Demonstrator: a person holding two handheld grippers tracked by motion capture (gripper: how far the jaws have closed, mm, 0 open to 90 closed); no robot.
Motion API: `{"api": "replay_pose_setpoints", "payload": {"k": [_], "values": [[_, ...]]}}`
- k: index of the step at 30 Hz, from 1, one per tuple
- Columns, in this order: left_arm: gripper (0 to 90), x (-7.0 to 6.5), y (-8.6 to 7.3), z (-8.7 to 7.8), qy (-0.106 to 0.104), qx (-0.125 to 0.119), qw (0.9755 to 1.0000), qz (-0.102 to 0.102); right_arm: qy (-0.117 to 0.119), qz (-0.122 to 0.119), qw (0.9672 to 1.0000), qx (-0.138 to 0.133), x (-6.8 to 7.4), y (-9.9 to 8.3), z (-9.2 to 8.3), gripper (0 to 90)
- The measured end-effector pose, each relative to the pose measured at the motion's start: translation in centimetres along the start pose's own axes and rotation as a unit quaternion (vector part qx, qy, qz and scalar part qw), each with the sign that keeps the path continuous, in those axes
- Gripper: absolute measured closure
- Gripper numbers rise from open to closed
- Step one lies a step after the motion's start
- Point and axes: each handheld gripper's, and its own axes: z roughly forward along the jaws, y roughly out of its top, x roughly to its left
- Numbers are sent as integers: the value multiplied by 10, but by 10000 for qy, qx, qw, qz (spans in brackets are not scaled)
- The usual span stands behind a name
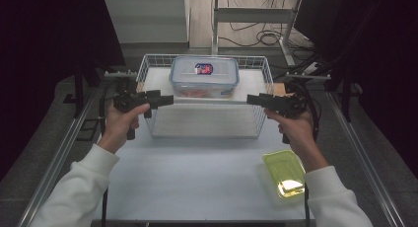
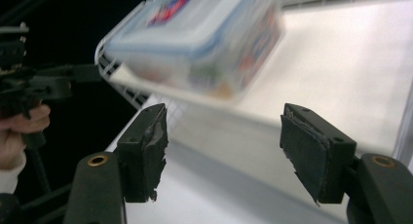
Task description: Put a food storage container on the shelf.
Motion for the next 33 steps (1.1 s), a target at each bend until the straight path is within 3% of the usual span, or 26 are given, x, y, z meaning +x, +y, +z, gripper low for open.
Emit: {"api": "replay_pose_setpoints", "payload": {"k": [1, 2, 3, 5, 7, 8, 11, 12, 21, 25, 27, 33], "values": [[239, 0, 0, 0, 0, 0, 10000, 0, 7, -47, 10000, 35, 1, -6, -1, 329], [240, -3, -13, -1, 0, 58, 10000, 65, 14, -88, 9999, 67, 2, -12, -3, 324], [240, -3, -13, -1, 0, 58, 10000, 65, 14, -88, 9999, 67, 2, -12, -3, 324], [241, -8, -32, -1, -42, 175, 9997, 137, 91, -123, 9998, 100, 2, -32, -7, 315], [241, -9, -38, -2, -96, 223, 9996, 135, 83, -172, 9998, 112, 2, -38, -9, 313], [241, -13, -49, -3, -140, 308, 9993, 167, 84, -249, 9995, 166, 2, -51, -12, 310], [242, -18, -62, -5, -97, 393, 9989, 257, 8, -365, 9991, 202, 2, -63, -15, 310], [243, -22, -72, -6, -105, 477, 9983, 330, -64, -483, 9984, 272, 1, -77, -19, 310], [247, -32, -122, -1, -91, 893, 9949, 469, -160, -626, 9957, 663, -6, -126, -21, 309], [248, -34, -135, 3, -15, 968, 9942, 479, -186, -626, 9947, 797, -8, -135, -21, 309], [247, -35, -145, 6, 50, 1180, 9914, 558, -198, -612, 9942, 859, -9, -140, -21, 309], [247, -34, -148, 8, 134, 1208, 9908, 594, -266, -631, 9927, 991, -12, -146, -15, 310]]}}
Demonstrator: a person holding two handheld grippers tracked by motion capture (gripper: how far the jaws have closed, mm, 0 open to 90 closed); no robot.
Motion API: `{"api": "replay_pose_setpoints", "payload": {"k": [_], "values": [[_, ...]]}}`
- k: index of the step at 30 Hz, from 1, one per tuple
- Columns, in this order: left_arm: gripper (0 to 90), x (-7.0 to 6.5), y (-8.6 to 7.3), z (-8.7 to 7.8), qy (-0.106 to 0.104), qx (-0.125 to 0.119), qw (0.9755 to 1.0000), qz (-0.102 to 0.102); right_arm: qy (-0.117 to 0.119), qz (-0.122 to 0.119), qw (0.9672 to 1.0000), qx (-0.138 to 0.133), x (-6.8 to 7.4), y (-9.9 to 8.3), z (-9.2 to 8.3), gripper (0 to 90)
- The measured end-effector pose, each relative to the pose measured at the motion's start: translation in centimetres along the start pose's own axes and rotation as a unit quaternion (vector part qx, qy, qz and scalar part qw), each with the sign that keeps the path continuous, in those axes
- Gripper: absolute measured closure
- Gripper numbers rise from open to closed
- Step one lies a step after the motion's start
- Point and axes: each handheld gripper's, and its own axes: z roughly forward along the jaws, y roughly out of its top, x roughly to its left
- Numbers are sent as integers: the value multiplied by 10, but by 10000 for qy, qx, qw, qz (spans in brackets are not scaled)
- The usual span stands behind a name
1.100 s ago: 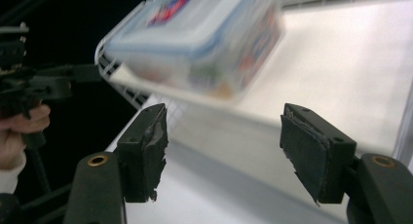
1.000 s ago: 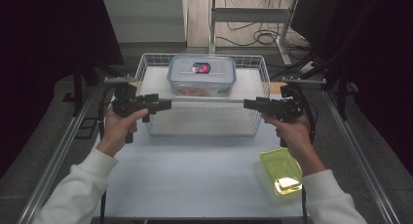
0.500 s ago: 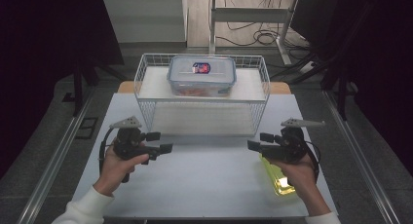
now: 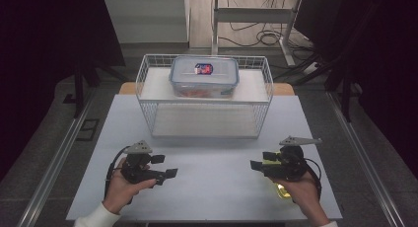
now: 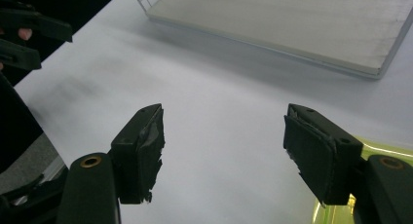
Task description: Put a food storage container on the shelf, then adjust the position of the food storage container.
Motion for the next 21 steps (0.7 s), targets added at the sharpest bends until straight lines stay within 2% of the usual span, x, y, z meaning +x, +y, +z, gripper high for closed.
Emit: {"api": "replay_pose_setpoints", "payload": {"k": [2, 9, 13, 15, 17, 18, 19, 21], "values": [[248, 1, -1, 1, 28, 12, 10000, 7, -11, -19, 10000, 17, 0, 0, 1, 309], [242, 5, -11, 4, 209, 106, 9997, -28, -120, 138, 9998, 6, -8, 1, -3, 300], [237, 9, -11, 3, 204, 53, 9997, -85, -379, 299, 9988, -37, -19, 2, -12, 302], [236, 11, -12, 5, 246, 116, 9996, -64, -486, 408, 9980, -33, -25, 0, -15, 312], [235, 12, -12, 6, 252, 181, 9995, -43, -717, 495, 9962, -36, -32, -2, -19, 335], [233, 12, -12, 6, 252, 181, 9995, -43, -717, 495, 9962, -36, -32, -2, -19, 335], [232, 12, -12, 7, 224, 186, 9996, -45, -926, 550, 9942, -43, -39, -3, -24, 379], [232, 12, -13, 6, 211, 172, 9996, -53, -1062, 627, 9923, -96, -48, -4, -30, 433]]}}
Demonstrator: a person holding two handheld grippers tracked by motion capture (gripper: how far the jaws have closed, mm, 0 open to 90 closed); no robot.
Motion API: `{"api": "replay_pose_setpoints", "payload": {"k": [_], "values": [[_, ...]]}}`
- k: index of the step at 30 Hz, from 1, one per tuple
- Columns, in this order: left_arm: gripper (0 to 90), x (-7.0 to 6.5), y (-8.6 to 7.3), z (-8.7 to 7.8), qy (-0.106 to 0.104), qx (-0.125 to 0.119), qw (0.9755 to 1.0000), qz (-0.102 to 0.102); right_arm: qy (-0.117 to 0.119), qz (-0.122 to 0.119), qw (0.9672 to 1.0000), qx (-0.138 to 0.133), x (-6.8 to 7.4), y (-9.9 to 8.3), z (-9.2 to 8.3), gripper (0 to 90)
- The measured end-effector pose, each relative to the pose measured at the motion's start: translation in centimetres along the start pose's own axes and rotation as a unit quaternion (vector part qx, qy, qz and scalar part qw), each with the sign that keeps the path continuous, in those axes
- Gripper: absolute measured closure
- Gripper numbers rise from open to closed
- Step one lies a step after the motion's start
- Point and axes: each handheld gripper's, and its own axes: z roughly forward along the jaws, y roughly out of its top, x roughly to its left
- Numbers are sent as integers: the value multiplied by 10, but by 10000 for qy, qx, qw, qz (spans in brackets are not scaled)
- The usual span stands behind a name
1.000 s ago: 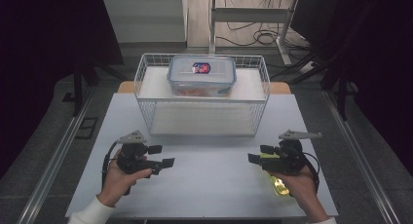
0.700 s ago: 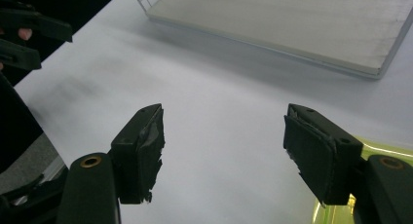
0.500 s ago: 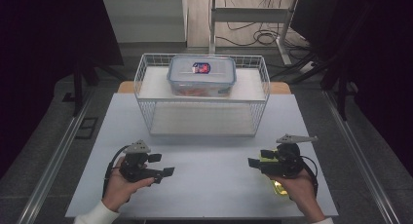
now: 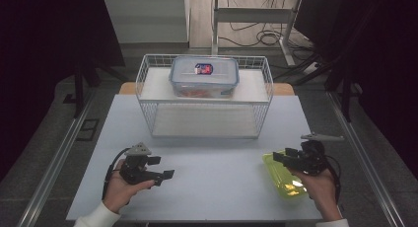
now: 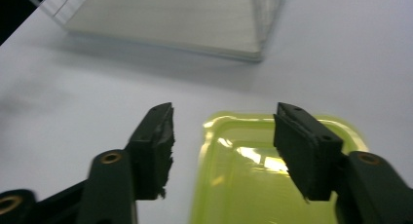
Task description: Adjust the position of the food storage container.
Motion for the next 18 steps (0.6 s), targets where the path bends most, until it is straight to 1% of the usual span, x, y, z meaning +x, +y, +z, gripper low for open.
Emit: {"api": "replay_pose_setpoints", "payload": {"k": [3, 6, 7, 9, 11, 12, 13, 14, 16, 18], "values": [[232, 1, -2, 2, 5, 51, 10000, 29, -104, 98, 9999, 12, -13, 2, -5, 554], [234, 1, -2, 5, -20, 100, 9999, 5, -201, 181, 9996, 110, -28, 5, -3, 632], [234, 0, -2, 6, -92, 102, 9999, -16, -258, 198, 9994, 149, -32, 7, -2, 669], [235, 0, -2, 7, -87, 115, 9999, 24, -354, 171, 9989, 254, -41, 8, 1, 747], [236, 0, -2, 7, -77, 123, 9999, 23, -444, 145, 9982, 382, -46, 8, 4, 814], [236, 1, -3, 7, -50, 139, 9999, 25, -531, 104, 9975, 446, -50, 7, 6, 844], [236, 1, -3, 7, -50, 139, 9999, 25, -531, 104, 9975, 446, -50, 7, 6, 844], [237, 2, -3, 6, -51, 125, 9999, -5, -792, 90, 9955, 513, -58, 5, 9, 887], [237, 3, -3, 5, -38, 116, 9999, -2, -915, 143, 9942, 540, -64, 3, 11, 889], [237, 4, -3, 5, -34, 122, 9999, -13, -1058, 107, 9924, 625, -68, 2, 14, 889]]}}
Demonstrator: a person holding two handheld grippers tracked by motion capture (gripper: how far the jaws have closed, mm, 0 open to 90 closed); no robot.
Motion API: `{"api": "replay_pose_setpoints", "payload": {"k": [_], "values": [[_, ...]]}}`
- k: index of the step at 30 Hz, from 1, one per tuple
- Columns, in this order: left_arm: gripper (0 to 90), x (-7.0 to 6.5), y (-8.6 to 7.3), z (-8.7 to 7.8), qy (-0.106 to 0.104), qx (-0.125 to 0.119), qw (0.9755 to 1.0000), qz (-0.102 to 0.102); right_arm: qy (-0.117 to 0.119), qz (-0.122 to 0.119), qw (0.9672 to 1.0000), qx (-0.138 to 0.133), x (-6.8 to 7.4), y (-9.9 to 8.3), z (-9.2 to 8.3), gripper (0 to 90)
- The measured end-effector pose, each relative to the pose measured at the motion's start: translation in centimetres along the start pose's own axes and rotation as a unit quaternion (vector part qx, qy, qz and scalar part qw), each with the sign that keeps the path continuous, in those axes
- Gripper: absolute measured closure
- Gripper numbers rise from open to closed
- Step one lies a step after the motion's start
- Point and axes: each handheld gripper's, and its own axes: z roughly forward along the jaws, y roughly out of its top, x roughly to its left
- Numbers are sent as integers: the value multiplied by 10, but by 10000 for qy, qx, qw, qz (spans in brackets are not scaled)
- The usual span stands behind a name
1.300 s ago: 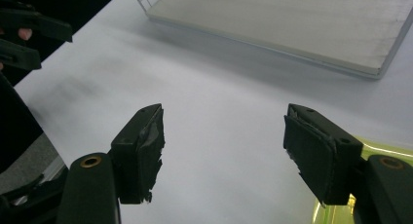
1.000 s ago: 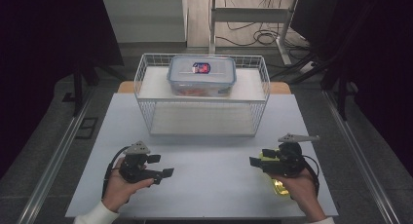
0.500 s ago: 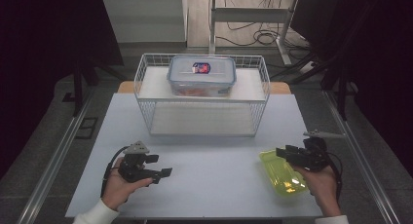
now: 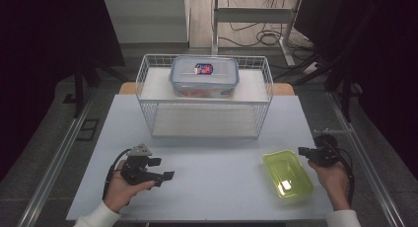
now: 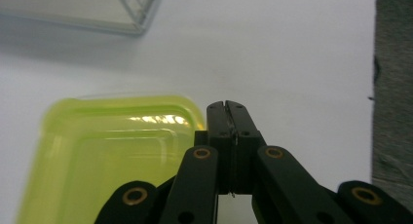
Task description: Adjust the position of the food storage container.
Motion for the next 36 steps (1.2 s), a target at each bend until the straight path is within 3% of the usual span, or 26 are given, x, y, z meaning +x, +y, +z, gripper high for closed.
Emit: {"api": "replay_pose_setpoints", "payload": {"k": [4, 11, 19, 20, 23, 29, 36], "values": [[238, 1, -1, 1, 0, 24, 10000, -14, -166, -112, 9997, 171, 2, 0, 8, 889], [240, 2, -2, 3, -14, 85, 10000, 4, -173, -337, 9985, 392, 11, 0, 19, 890], [241, 3, -2, 4, -23, 110, 9999, -10, -86, -598, 9970, 475, 32, 3, 28, 890], [242, 2, -2, 5, -24, 111, 9999, -8, -122, -737, 9961, 474, 40, 3, 31, 890], [242, 2, -2, 5, -30, 116, 9999, 7, 49, -841, 9955, 423, 53, 6, 33, 890], [242, 1, -2, 5, -34, 130, 9999, 21, 339, -1224, 9910, 430, 84, 10, 42, 889], [243, 0, -2, 6, -46, 164, 9998, 61, 586, -1465, 9862, 496, 107, 7, 48, 889]]}}
